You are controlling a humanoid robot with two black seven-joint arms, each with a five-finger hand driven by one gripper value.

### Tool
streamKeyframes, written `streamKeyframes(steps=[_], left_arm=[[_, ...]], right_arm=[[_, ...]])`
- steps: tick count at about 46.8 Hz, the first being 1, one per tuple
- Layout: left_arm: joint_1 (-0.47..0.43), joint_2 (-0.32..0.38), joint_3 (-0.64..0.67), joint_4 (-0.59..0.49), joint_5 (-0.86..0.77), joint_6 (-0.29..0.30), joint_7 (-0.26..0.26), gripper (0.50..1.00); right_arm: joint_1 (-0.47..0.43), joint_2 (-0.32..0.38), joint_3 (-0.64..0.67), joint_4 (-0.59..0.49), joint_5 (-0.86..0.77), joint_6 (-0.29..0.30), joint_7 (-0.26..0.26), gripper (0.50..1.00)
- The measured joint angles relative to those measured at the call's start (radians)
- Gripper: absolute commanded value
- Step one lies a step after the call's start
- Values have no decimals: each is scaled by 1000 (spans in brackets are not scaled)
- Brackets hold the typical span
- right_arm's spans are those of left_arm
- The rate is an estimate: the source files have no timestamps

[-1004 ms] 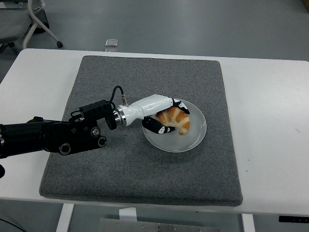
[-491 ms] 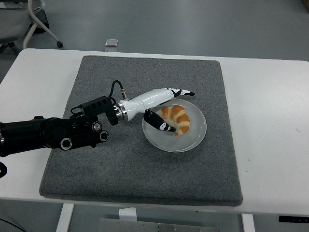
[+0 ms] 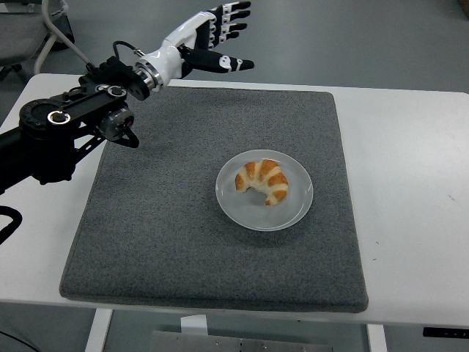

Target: Place the bread on the plate

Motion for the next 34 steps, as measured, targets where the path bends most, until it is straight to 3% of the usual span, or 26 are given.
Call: streamKeyframes(steps=[9, 14, 34], left_arm=[[8, 24, -38, 176, -240, -175, 11, 990], [22, 20, -37, 263, -338, -240, 27, 990], [76, 9, -41, 300, -366, -248, 21, 990]], right_arm=[[0, 0, -1, -1, 0, -1, 0, 930], [0, 0, -1, -5, 0, -2, 0, 930], [0, 0, -2, -6, 2, -2, 0, 930]])
